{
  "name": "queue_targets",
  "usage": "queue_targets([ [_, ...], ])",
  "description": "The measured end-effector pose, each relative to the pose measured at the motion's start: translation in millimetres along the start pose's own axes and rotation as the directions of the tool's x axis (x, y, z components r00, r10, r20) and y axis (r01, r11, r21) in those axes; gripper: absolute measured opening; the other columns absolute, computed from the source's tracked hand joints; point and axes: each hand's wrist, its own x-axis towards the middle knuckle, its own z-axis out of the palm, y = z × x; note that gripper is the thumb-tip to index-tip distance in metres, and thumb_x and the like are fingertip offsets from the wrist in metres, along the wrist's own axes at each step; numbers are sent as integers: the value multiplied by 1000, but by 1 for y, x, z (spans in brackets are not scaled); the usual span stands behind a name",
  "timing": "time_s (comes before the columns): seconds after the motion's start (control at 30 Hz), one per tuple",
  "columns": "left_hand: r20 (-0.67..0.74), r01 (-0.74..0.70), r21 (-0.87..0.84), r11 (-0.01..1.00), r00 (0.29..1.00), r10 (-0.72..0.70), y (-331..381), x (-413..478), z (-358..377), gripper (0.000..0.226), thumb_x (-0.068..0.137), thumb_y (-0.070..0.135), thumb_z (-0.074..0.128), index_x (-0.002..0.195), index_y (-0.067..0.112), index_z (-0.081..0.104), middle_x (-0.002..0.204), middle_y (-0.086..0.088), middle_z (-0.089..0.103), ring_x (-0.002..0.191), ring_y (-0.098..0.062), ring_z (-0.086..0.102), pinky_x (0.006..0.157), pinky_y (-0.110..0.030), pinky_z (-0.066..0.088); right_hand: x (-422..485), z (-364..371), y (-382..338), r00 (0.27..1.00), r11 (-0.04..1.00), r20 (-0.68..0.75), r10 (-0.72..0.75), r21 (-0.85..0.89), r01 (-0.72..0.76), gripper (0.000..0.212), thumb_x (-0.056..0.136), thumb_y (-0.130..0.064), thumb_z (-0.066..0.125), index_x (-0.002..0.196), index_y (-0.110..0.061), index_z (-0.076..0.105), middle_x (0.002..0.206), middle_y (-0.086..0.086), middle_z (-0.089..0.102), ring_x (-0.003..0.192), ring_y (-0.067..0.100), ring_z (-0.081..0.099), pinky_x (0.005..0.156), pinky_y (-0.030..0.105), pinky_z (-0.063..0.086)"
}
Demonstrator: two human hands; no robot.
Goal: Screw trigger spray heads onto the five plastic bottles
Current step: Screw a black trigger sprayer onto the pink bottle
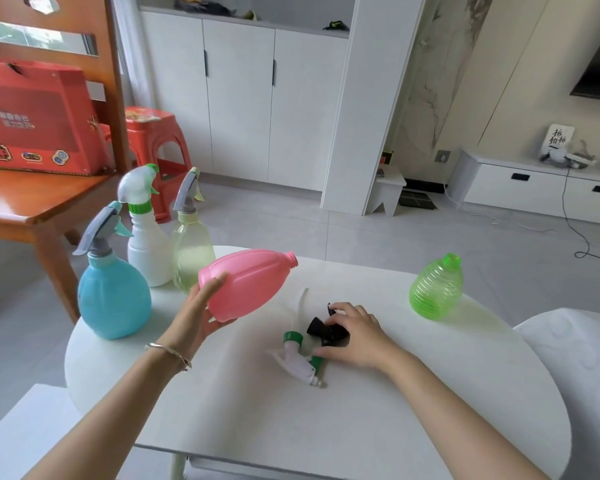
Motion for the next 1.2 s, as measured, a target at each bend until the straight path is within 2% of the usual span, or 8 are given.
queue_targets([
  [0.07, 2, 4, -8, 1000, 1000, -4, 0, 0, 0, 68, 56, 61, 67, 117, 38, 50, 131, -4, 55, 112, -20, 61, 82, -36, 53, -1, -2, 1, 999, 996, -27, 36, 83, -34, 51, 70, -57, 70, 109, -26, 60, 142, -11, 37, 133, 13, 27, 107, 29, 20],
  [0.13, 13, 6, -7, 1000, 1000, -6, -1, 0, 0, 67, 57, 62, 66, 118, 39, 50, 133, -4, 55, 114, -20, 60, 85, -37, 53, -5, -11, 0, 991, 904, -51, 121, 419, -89, 34, 73, -53, 70, 98, -31, 61, 128, -13, 50, 127, 11, 38, 103, 26, 29],
  [0.23, 18, 8, -8, 1000, 1000, -8, -2, -1, 2, 71, 57, 62, 66, 122, 37, 49, 134, -5, 54, 116, -22, 59, 88, -39, 52, -9, -27, -5, 973, 520, -57, 224, 851, -70, 48, 74, -62, 56, 96, -21, 67, 102, -5, 68, 105, 11, 59, 94, 25, 42],
  [0.37, 2, 28, -16, 999, 1000, -28, -4, -2, 6, 78, 57, 60, 66, 127, 33, 44, 137, -8, 51, 118, -25, 57, 92, -42, 50, -11, -37, -7, 954, 80, 0, 298, 996, -25, 49, 91, -55, 40, 89, -11, 62, 84, 5, 69, 89, 21, 68, 68, 21, 47],
  [0.53, -19, 42, -76, 996, 999, -44, -3, -4, 8, 86, 53, 60, 68, 129, 30, 42, 129, -8, 55, 112, -24, 60, 87, -40, 51, -19, -41, -2, 894, 226, -130, 430, 974, 33, 17, 93, -24, 54, 98, -8, 59, 76, 4, 70, 64, 11, 67, 61, 22, 53],
  [0.77, -44, 52, -148, 988, 997, -59, 1, -8, 5, 87, 48, 58, 70, 126, 30, 43, 123, -7, 58, 112, -28, 60, 83, -40, 52, -27, -53, 2, 889, 85, -122, 442, 992, 93, 13, 87, -31, 62, 94, -22, 67, 77, -8, 75, 62, 2, 66, 67, 23, 45],
  [1.07, 17, 63, -84, 994, 998, -62, -1, -12, 7, 97, 49, 59, 69, 135, 25, 40, 128, -10, 56, 116, -27, 58, 89, -42, 50, -31, -54, 0, 918, 144, -97, 385, 989, 44, 11, 86, -27, 64, 83, -18, 68, 70, -6, 70, 56, 6, 62, 66, 24, 45],
  [1.2, 47, 80, -58, 995, 996, -77, -4, -12, 13, 88, 46, 62, 75, 123, 30, 49, 120, -7, 61, 107, -21, 64, 82, -37, 54, -32, -53, 0, 928, 119, -80, 363, 992, 39, 9, 85, -25, 65, 84, -17, 69, 68, -3, 67, 55, 9, 59, 64, 24, 49],
])
